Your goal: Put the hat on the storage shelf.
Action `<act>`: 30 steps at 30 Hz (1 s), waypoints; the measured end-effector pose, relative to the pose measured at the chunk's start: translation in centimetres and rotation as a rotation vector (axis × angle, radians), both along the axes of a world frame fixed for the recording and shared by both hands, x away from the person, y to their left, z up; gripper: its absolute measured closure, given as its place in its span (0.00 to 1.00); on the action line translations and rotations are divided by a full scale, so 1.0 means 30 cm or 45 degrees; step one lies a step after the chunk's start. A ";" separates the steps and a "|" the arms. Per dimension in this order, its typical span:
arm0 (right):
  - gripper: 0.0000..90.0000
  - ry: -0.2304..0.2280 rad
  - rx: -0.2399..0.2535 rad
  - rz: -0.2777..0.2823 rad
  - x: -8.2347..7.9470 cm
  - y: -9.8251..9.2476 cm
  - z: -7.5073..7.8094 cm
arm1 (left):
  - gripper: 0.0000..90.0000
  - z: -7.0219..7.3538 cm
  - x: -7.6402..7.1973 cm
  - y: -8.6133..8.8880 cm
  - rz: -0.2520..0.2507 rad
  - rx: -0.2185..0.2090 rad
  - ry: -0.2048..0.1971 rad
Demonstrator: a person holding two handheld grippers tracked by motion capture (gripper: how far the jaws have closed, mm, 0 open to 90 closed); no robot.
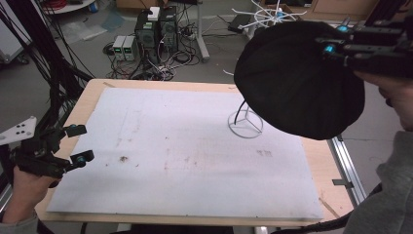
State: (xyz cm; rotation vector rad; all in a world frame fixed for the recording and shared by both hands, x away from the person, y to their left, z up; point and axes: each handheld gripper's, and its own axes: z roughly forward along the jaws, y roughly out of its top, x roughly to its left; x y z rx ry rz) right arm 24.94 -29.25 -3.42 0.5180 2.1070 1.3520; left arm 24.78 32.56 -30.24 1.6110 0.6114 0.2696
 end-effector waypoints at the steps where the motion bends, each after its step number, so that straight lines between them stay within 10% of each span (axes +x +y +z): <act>1: 0.84 -0.013 0.005 -0.002 -0.002 -0.002 0.014 | 0.02 -0.001 0.000 0.000 -0.001 -0.001 0.000; 18: 0.84 -0.050 0.065 -0.062 0.037 -0.048 0.160 | 0.02 -0.020 0.012 0.003 0.020 0.013 0.027; 30: 0.83 -0.057 0.084 -0.157 0.083 -0.116 0.155 | 0.02 -0.023 0.005 -0.005 0.007 0.030 0.012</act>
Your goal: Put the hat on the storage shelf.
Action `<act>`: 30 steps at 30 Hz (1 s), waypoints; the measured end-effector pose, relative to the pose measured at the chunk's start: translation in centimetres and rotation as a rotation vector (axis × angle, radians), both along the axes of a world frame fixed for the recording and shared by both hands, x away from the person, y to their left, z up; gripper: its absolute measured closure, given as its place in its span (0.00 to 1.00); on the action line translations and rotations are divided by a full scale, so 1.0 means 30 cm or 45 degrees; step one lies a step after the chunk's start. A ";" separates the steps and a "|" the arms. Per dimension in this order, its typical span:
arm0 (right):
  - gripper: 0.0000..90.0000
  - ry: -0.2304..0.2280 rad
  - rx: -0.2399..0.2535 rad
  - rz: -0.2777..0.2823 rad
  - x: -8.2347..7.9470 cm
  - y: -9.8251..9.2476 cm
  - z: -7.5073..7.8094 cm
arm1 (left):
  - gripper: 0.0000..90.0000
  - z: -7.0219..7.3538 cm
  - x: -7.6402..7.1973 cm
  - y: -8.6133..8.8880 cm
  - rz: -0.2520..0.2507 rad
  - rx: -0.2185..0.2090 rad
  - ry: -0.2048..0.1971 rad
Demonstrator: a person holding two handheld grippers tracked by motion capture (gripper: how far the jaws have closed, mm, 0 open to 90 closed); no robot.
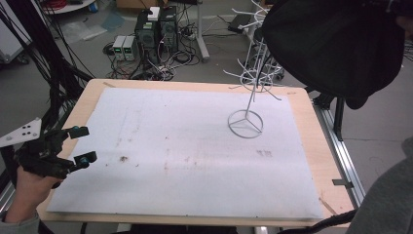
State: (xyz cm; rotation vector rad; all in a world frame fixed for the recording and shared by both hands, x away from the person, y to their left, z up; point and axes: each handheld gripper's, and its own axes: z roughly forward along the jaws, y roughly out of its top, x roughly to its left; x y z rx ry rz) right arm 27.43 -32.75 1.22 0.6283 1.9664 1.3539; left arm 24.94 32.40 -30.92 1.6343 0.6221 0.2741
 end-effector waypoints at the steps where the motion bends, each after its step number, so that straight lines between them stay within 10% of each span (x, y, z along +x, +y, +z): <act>1: 0.83 0.001 0.010 -0.007 0.003 -0.007 -0.001 | 0.02 0.000 -0.002 -0.001 0.000 0.002 0.000; 30: 0.84 0.007 0.131 -0.283 0.128 -0.131 -0.096 | 0.02 -0.026 0.015 0.014 0.027 0.002 0.040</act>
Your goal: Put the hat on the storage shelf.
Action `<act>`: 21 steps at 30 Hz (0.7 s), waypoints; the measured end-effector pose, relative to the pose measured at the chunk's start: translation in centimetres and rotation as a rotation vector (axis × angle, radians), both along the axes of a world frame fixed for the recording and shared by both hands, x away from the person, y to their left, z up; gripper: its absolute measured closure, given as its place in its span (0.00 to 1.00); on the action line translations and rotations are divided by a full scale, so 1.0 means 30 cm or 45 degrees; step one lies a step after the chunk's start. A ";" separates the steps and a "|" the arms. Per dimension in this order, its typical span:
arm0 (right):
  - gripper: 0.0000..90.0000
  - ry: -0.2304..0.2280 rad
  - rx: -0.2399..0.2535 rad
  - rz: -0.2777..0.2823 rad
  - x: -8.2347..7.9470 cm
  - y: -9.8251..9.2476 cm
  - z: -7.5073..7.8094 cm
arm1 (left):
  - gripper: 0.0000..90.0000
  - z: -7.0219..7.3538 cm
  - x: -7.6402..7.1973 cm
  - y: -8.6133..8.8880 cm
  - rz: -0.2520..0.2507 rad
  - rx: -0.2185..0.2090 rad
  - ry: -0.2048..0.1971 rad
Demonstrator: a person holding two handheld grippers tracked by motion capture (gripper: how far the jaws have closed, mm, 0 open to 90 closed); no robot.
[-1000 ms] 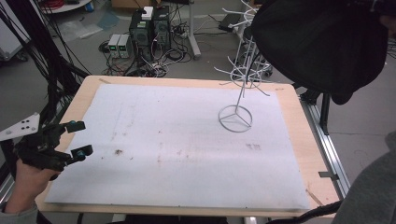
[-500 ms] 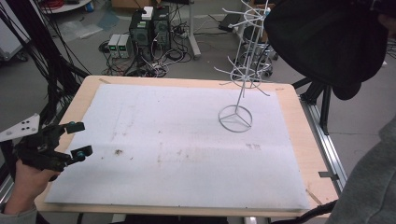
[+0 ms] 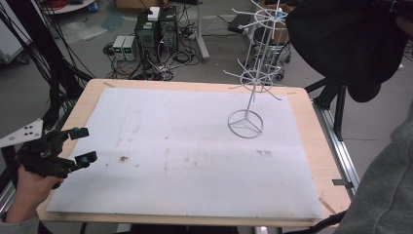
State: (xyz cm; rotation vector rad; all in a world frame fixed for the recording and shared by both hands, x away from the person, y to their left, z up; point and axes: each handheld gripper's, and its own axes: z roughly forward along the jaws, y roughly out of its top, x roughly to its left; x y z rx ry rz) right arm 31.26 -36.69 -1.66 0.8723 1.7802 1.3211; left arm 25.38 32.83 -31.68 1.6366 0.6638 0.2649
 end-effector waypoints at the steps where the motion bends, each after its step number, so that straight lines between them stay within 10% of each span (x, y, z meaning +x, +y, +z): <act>1: 0.84 0.005 0.003 -0.001 0.003 0.000 -0.003 | 0.02 -0.002 0.001 0.001 0.001 0.000 0.002; 21: 0.83 0.039 0.039 -0.044 0.059 -0.007 -0.097 | 0.02 -0.011 0.006 -0.001 0.009 0.008 0.014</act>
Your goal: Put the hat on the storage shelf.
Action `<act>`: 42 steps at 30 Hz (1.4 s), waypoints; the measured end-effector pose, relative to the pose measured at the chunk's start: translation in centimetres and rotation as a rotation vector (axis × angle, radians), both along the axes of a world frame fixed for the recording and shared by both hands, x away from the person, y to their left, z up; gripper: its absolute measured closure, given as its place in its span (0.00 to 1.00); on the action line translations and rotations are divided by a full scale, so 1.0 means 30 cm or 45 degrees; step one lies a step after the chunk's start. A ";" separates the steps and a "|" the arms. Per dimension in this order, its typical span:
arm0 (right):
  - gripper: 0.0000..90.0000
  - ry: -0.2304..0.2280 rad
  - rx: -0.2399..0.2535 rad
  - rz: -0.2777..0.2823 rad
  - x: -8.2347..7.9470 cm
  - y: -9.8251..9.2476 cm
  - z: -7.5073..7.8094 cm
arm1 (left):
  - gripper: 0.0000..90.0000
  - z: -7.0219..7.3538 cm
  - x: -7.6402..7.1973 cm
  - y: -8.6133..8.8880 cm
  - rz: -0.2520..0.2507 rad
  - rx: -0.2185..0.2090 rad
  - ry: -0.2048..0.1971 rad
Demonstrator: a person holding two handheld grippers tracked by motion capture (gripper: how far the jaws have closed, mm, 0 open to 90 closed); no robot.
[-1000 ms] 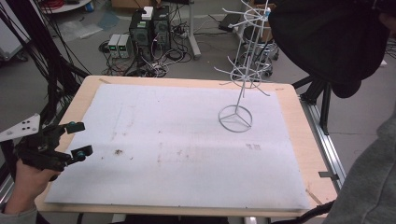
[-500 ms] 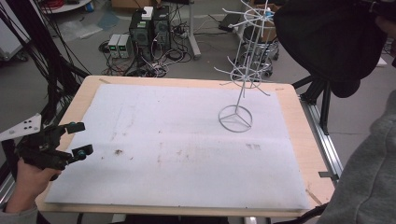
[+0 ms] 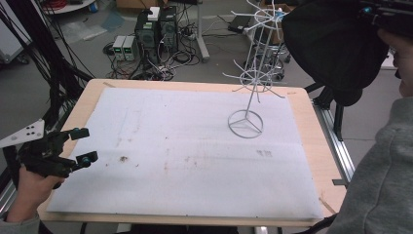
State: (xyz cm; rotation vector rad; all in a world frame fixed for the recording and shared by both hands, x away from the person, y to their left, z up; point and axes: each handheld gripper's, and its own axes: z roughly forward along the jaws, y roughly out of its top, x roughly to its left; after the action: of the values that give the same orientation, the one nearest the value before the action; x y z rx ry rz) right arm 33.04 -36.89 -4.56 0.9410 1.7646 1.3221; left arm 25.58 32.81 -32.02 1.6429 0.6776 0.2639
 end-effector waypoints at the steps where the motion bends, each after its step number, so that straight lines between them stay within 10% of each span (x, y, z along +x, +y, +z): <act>1: 0.83 0.003 -0.002 0.004 0.002 -0.003 -0.006 | 0.02 -0.002 0.001 0.000 -0.001 0.001 0.003; 42: 0.81 0.199 -0.024 0.200 0.052 -0.028 -0.304 | 0.02 -0.020 0.009 -0.025 -0.016 0.025 0.021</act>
State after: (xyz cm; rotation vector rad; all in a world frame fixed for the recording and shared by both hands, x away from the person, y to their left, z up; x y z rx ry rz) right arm 34.59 -37.72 -13.70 0.9329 2.0019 1.3579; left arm 25.84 32.06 -32.61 1.6690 0.6791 0.2491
